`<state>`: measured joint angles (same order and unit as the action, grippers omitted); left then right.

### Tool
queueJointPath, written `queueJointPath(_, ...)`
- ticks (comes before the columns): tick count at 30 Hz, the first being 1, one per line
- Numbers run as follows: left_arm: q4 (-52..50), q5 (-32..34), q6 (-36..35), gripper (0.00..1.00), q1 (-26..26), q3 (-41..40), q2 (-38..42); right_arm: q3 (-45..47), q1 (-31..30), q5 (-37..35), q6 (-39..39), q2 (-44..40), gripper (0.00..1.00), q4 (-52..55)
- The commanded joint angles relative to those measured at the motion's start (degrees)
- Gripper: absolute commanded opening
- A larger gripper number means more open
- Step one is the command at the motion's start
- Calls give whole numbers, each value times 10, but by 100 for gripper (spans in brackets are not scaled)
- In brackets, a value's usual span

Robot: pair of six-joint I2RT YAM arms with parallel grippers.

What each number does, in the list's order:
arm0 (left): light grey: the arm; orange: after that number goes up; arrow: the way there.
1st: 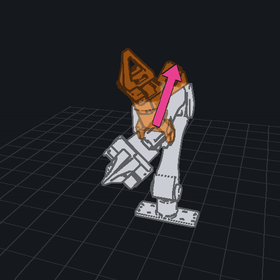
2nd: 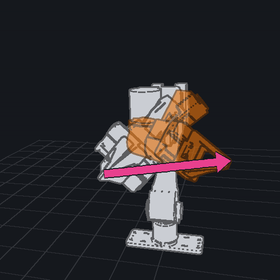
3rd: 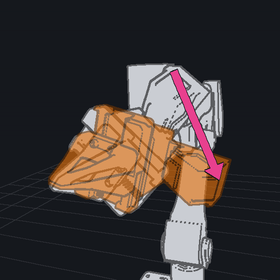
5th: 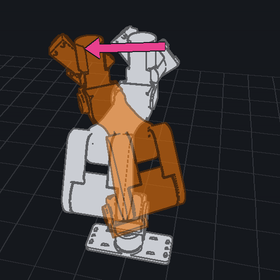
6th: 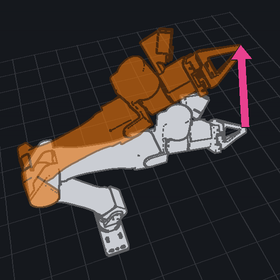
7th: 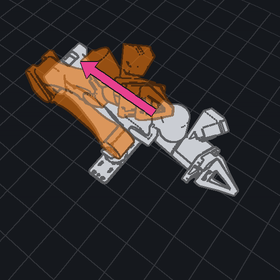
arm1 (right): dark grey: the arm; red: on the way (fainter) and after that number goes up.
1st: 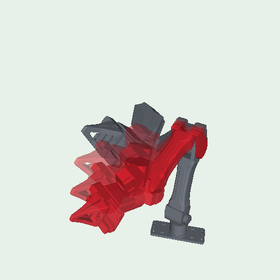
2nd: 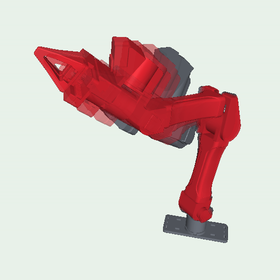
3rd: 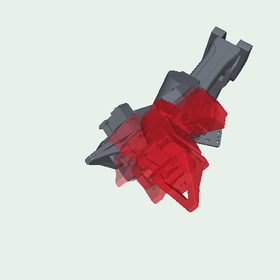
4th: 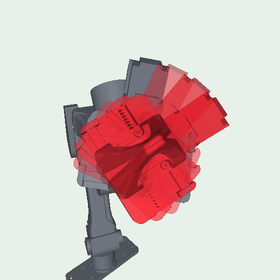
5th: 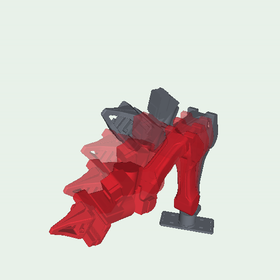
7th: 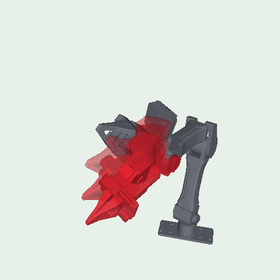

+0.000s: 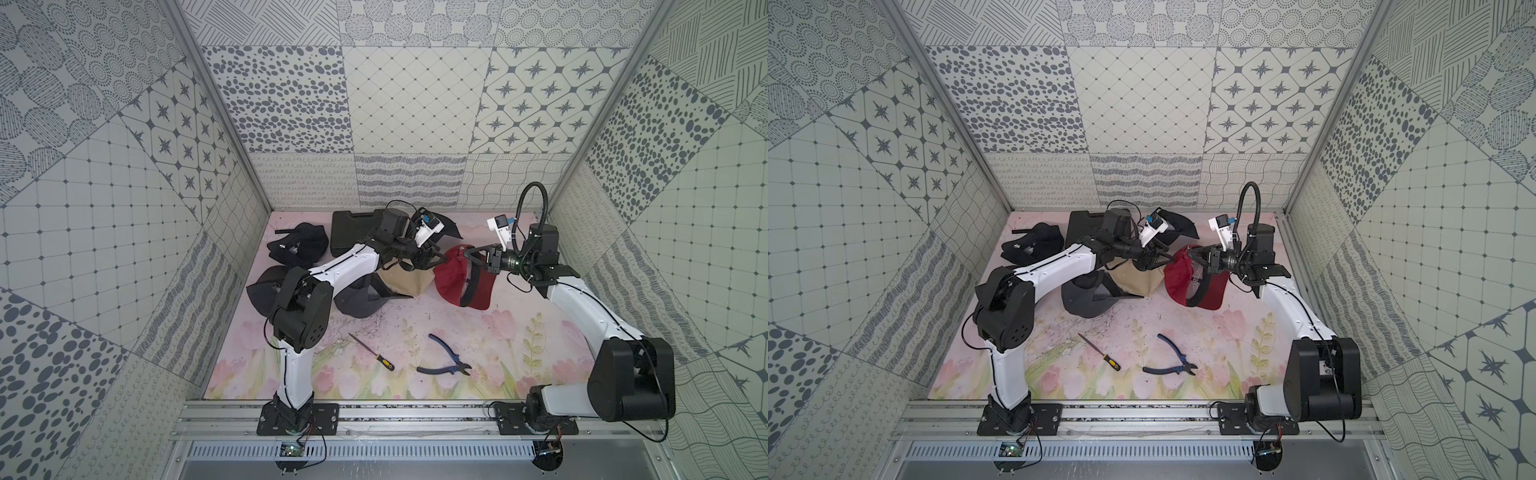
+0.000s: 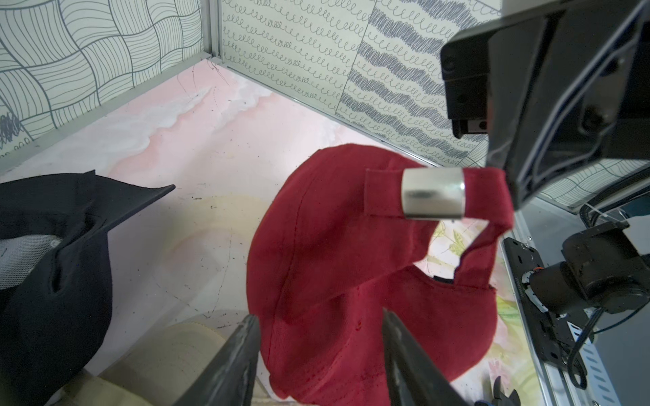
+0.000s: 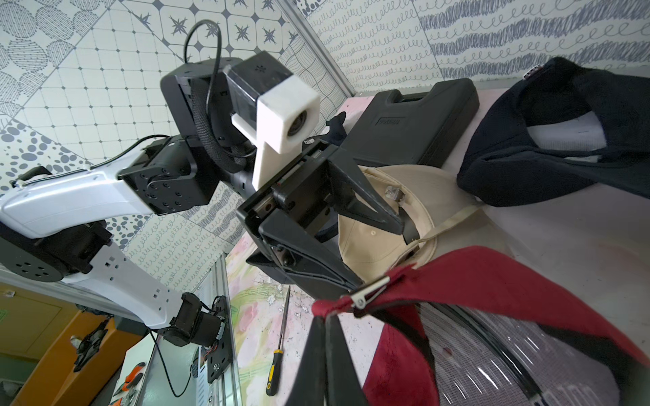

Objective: Open the adjustable buckle of the baseball cap
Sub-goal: Pick up the baseball cap from the center of the board.

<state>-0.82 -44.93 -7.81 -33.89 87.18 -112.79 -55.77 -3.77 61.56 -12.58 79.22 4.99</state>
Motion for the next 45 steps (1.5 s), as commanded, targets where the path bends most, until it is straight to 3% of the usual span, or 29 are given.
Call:
queueJointPath(1, 122, -15, 3, 57, -9, -19, 12, -15, -10, 22, -12, -17, 0, -44)
queueJointPath(6, 173, -8, 13, 55, -16, -30, 11, -2, -17, 19, -26, -22, 0, -63)
queueJointPath(12, 169, -26, 10, 41, -24, -10, -6, 13, -18, 9, -28, -32, 0, -68)
queueJointPath(17, 183, -30, 19, 21, -28, -5, -12, 25, -18, 4, -31, -36, 0, -78)
queueJointPath(20, 189, -25, 32, 0, -28, 1, -17, 31, -15, -13, -31, -38, 0, -80)
queueJointPath(28, 227, 9, 77, 0, -28, 0, -16, 88, -8, -126, -30, -59, 0, -34)
queueJointPath(36, 280, -14, 142, 0, -28, -5, -23, 103, -8, -161, -49, -52, 0, -58)
queueJointPath(37, 282, -12, 143, 0, -29, -7, -23, 96, -8, -164, -46, -52, 2, -50)
queueJointPath(40, 275, -6, 134, 0, -29, -8, -26, 81, -8, -175, -37, -64, 26, -21)
queueJointPath(45, 263, -11, 112, 0, -29, -6, -31, 40, -9, -223, -8, -106, 49, 85)
